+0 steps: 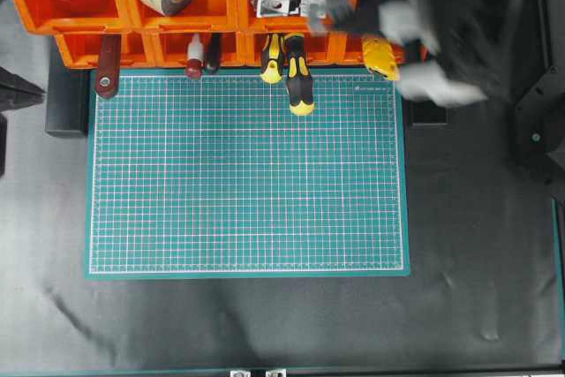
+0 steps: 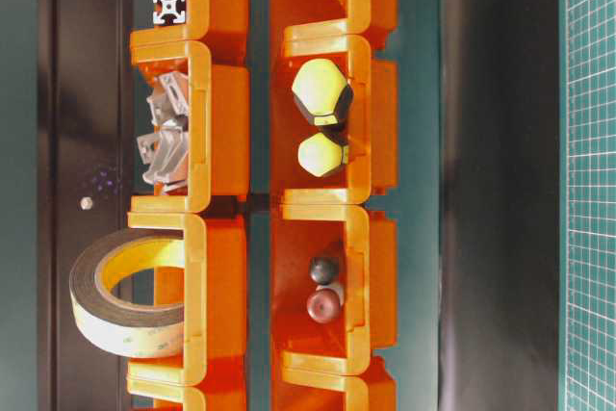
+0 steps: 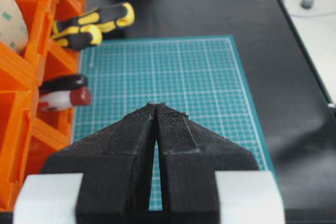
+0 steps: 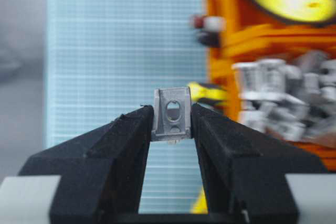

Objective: Pick corner brachets from container rack with right arm.
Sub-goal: 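Carry the held bracket with the right gripper over the green mat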

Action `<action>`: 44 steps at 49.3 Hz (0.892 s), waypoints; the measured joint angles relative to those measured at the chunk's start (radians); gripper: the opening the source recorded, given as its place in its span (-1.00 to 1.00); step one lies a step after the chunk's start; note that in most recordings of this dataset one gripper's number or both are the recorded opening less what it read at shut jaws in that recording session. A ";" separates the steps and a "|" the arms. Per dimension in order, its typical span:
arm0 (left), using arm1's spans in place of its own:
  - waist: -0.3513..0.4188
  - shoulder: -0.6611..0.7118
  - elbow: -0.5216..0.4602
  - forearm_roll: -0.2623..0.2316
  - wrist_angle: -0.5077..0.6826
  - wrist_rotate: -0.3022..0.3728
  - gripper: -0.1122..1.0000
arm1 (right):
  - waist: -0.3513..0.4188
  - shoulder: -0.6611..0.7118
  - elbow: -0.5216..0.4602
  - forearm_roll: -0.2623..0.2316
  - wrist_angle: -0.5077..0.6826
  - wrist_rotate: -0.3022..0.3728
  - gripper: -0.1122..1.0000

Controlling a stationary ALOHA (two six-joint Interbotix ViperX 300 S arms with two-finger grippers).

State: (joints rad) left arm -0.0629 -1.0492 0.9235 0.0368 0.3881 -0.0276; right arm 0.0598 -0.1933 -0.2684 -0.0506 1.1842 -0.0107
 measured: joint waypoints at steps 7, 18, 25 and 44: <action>0.002 -0.023 -0.002 -0.002 0.000 0.008 -0.80 | 0.118 -0.092 0.186 0.000 -0.109 0.014 -0.37; 0.006 -0.032 0.000 0.000 0.000 0.006 -0.80 | 0.230 -0.160 0.489 -0.002 -0.402 0.009 -0.37; 0.012 -0.035 0.000 -0.002 0.000 0.002 -0.79 | 0.282 -0.137 0.644 -0.002 -0.614 0.012 -0.37; 0.012 -0.054 -0.002 0.000 0.000 0.002 -0.78 | 0.272 0.179 0.695 -0.104 -0.761 0.002 -0.37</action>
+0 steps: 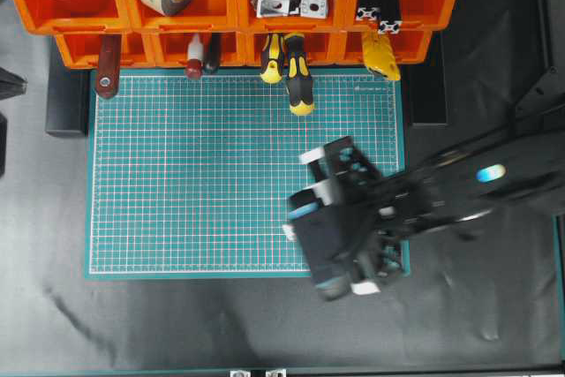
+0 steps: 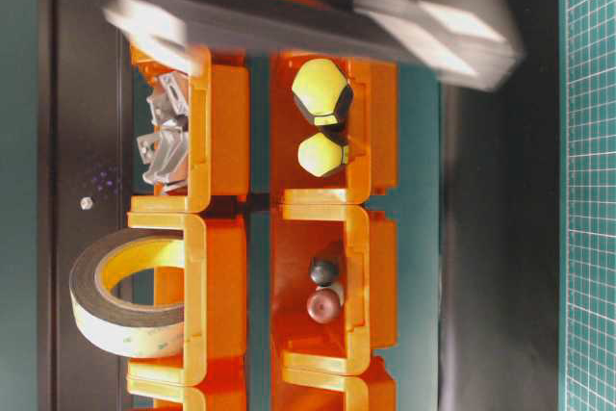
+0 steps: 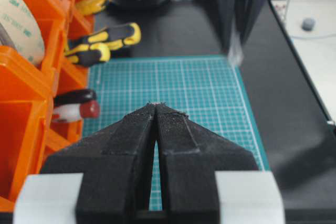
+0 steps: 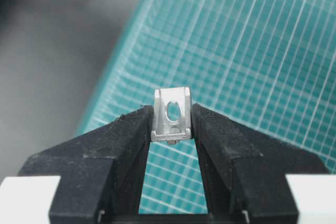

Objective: Pick corner brachets from container rack with right arm.
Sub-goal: 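Carry the held bracket with the right gripper over the green mat, then lower the bracket onto the mat and open the right gripper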

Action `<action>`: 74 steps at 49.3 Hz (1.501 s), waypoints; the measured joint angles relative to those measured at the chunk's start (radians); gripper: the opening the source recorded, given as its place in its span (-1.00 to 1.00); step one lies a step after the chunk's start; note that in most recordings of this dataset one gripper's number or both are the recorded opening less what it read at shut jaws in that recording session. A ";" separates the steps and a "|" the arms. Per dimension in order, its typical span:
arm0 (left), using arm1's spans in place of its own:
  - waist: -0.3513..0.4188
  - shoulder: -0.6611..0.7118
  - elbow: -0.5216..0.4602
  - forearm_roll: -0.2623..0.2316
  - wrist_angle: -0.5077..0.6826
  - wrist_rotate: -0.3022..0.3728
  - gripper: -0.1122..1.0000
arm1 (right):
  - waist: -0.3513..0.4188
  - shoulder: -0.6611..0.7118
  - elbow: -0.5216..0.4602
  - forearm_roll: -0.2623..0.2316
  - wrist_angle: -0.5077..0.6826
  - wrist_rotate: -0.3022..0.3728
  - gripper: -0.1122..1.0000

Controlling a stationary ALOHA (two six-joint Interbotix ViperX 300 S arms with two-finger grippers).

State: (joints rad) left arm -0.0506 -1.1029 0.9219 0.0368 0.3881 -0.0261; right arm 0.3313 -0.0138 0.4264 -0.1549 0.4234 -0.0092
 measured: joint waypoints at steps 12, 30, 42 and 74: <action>0.003 -0.003 0.000 0.000 0.000 -0.002 -0.78 | -0.037 0.196 -0.069 -0.106 -0.035 0.000 -0.37; -0.002 -0.003 0.002 -0.002 0.000 0.000 -0.78 | -0.057 0.241 -0.097 -0.124 -0.040 0.005 -0.37; -0.003 -0.003 0.002 0.000 0.000 0.005 -0.78 | -0.061 0.252 -0.097 -0.124 -0.041 0.025 -0.35; -0.003 -0.005 0.002 0.000 -0.003 -0.002 -0.78 | -0.078 0.252 -0.098 -0.123 -0.095 0.066 0.68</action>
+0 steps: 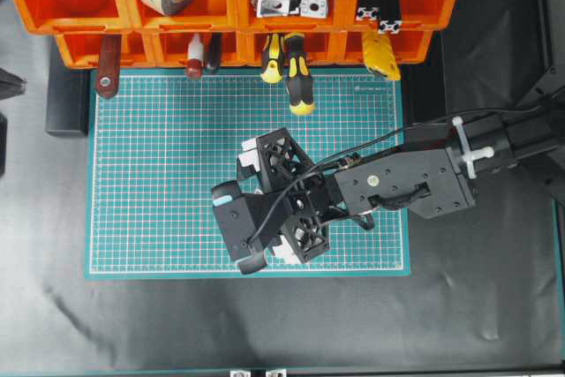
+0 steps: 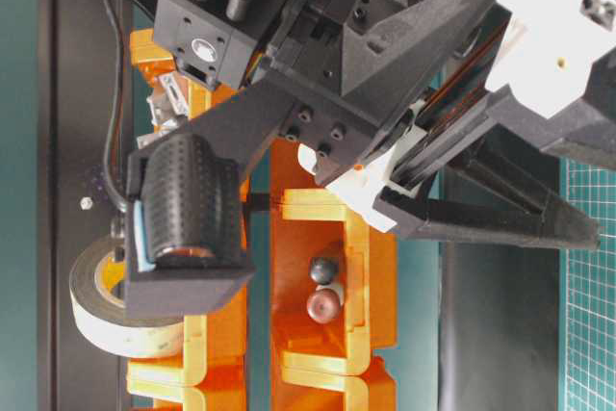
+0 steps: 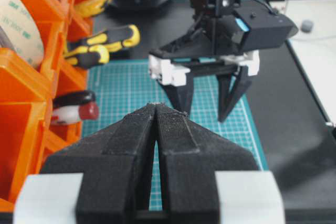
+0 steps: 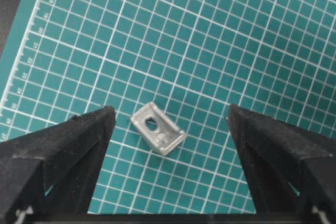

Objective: Pick corner brachets from container rack with right arm.

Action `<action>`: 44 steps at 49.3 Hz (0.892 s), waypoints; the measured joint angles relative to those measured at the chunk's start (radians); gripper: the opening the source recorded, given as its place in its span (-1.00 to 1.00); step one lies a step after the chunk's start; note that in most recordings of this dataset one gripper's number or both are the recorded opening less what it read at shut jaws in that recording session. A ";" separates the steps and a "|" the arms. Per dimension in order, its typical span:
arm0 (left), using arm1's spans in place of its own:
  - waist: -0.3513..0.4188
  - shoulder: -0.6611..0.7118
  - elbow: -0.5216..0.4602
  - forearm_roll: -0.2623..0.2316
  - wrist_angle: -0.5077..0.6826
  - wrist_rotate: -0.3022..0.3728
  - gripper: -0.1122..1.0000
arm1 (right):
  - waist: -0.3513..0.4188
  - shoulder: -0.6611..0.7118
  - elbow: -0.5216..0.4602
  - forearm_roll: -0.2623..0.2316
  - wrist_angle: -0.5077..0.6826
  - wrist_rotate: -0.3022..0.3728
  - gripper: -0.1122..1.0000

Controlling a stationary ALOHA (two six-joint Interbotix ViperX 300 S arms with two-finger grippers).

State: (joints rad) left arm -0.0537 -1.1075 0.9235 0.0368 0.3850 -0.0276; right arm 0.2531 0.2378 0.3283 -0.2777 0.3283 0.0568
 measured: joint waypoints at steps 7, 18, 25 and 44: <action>0.000 -0.003 0.000 0.000 0.000 -0.002 -0.78 | 0.011 -0.044 0.000 0.002 0.005 0.052 0.68; -0.002 -0.028 0.000 -0.002 0.000 -0.002 -0.77 | 0.048 -0.241 0.031 0.003 0.058 0.126 0.68; -0.003 -0.038 0.000 0.000 0.000 -0.002 -0.78 | 0.064 -0.373 0.092 0.005 0.081 0.135 0.68; -0.003 -0.041 0.002 0.000 0.000 -0.002 -0.77 | 0.057 -0.739 0.330 0.005 0.021 0.137 0.67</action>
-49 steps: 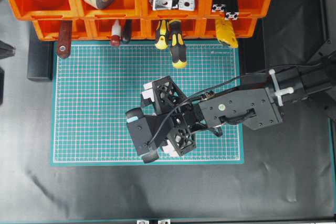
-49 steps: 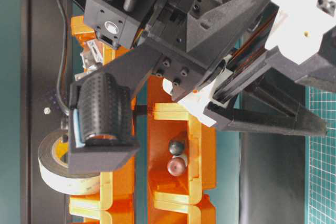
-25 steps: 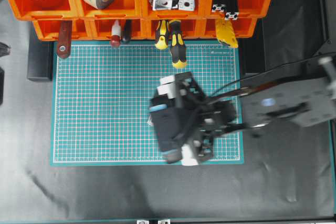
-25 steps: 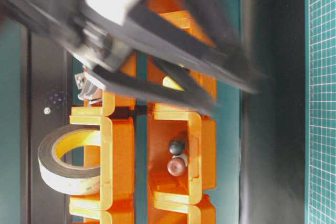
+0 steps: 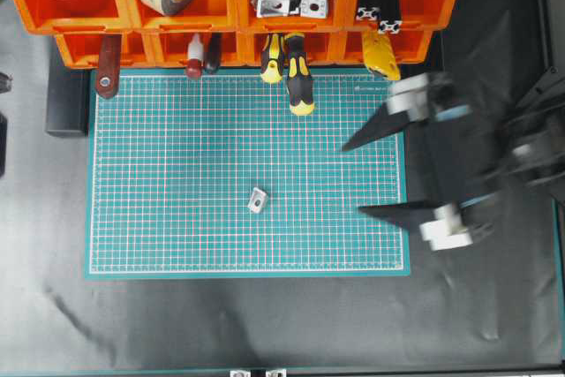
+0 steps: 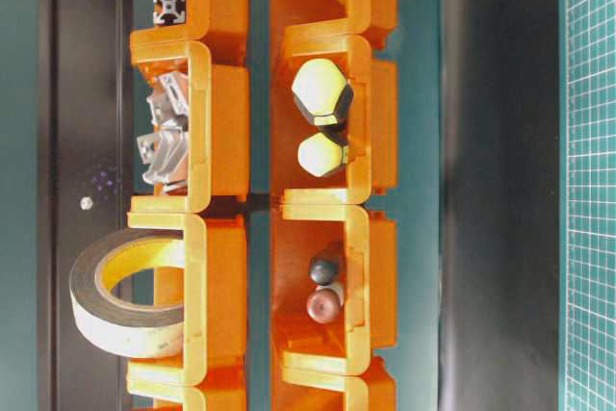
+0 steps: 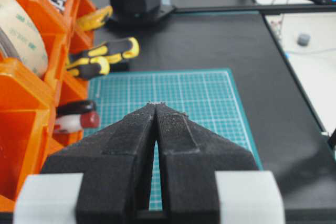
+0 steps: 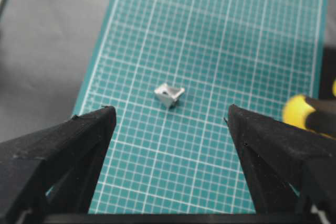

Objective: Pick corner brachets from container rack with right arm.

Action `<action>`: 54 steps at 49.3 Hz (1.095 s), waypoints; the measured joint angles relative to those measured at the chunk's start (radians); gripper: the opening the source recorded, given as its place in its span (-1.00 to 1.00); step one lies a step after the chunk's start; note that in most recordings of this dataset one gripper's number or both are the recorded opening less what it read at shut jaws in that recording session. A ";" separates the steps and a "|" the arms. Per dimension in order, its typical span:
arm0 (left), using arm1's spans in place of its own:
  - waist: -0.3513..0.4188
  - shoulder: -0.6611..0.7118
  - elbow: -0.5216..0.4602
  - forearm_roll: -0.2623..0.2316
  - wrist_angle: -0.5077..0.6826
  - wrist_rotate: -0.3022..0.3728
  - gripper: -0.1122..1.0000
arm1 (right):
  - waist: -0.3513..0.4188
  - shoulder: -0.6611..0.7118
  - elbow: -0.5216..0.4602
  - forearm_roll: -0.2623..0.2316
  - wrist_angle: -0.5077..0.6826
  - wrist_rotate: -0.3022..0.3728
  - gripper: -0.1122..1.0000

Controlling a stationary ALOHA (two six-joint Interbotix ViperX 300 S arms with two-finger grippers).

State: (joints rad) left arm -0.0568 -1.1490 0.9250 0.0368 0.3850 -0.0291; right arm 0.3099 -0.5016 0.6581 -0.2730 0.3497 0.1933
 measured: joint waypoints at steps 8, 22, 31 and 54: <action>0.000 0.002 0.000 0.000 0.000 0.000 -0.77 | -0.026 -0.135 0.064 0.000 -0.028 0.015 0.67; 0.000 0.000 0.000 0.000 0.000 0.000 -0.78 | -0.055 -0.310 0.141 0.000 -0.032 0.051 0.65; 0.000 0.002 0.000 -0.002 0.000 0.000 -0.78 | -0.061 -0.341 0.166 0.000 -0.048 0.058 0.64; 0.000 0.002 0.002 -0.002 0.002 -0.002 -0.77 | -0.067 -0.342 0.173 0.000 -0.054 0.060 0.63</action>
State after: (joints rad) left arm -0.0568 -1.1474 0.9265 0.0353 0.3866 -0.0307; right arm 0.2424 -0.8437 0.8314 -0.2730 0.2961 0.2531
